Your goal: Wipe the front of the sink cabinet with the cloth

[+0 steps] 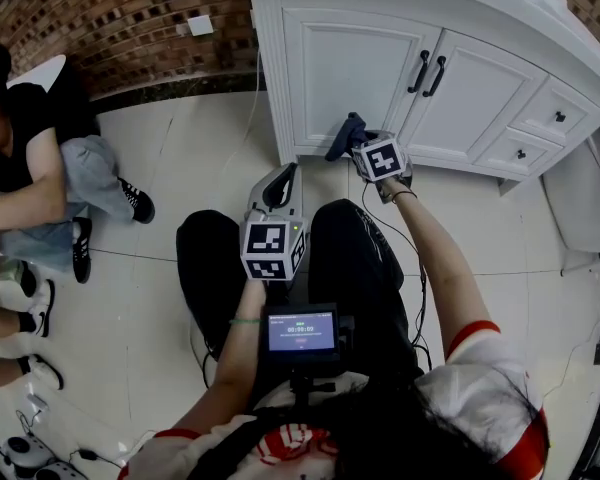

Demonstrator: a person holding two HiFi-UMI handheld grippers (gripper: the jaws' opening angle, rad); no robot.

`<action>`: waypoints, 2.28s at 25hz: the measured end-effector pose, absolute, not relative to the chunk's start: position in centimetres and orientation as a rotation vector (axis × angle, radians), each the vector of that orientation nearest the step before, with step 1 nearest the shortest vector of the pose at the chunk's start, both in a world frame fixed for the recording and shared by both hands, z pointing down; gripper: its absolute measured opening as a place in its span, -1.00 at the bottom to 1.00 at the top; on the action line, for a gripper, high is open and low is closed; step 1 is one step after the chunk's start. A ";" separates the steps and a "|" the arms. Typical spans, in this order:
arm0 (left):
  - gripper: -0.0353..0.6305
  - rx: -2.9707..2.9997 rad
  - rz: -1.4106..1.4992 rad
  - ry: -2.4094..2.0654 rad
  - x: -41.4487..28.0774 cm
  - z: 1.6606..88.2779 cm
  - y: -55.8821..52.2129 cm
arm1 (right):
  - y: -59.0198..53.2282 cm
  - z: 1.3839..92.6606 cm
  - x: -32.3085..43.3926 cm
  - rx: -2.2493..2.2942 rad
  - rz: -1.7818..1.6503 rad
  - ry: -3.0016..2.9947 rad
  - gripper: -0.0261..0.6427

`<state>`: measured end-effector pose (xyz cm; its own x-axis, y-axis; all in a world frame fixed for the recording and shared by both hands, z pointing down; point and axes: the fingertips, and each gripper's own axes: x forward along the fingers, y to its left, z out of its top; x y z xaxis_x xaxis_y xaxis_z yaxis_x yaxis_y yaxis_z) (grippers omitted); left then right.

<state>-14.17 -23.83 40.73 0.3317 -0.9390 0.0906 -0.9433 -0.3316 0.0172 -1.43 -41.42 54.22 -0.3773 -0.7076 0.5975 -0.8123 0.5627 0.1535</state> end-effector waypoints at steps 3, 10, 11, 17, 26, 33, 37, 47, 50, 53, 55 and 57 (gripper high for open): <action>-0.80 2.499 0.084 -1.786 -14.7 40.6 -23.9 | -41.3 54.3 -6.2 1.136 0.189 -2.236 -0.60; -0.80 2.499 0.081 -1.778 -14.8 41.0 -24.1 | -41.2 56.5 -12.9 0.997 0.137 -2.232 -0.60; -0.80 2.505 0.084 -1.772 -14.5 41.0 -24.2 | -41.4 57.3 -12.9 0.995 0.149 -2.207 -0.60; -0.80 2.518 0.108 -1.757 -14.1 41.4 -24.4 | -42.6 59.9 -12.0 1.040 0.234 -2.139 -0.60; -0.80 2.520 0.106 -1.759 -13.8 41.1 -24.6 | -43.7 60.5 -1.4 1.199 0.270 -2.026 -0.60; -0.80 2.552 0.116 -1.737 -12.1 40.5 -24.7 | -43.9 59.9 8.8 1.369 0.313 -1.933 -0.60; -0.80 2.578 0.129 -1.716 -11.0 40.0 -24.7 | -43.2 59.0 11.7 1.400 0.375 -1.978 -0.60; -0.80 2.664 0.117 -1.652 -6.9 37.9 -24.8 | -42.4 44.0 22.8 1.636 0.264 -2.116 -0.60; -0.80 2.697 0.116 -1.608 -5.0 37.7 -24.5 | -42.4 38.1 26.6 1.772 0.204 -2.113 -0.60; -0.80 2.710 0.104 -1.578 -3.3 37.7 -24.6 | -42.4 32.7 27.7 1.824 0.122 -2.150 -0.60; -0.80 2.710 0.090 -1.568 -2.4 37.6 -24.6 | -42.4 29.9 26.8 1.810 0.058 -2.187 -0.60; -0.80 2.723 0.080 -1.545 -1.2 37.4 -24.7 | -42.1 27.3 25.7 1.787 -0.012 -2.215 -0.60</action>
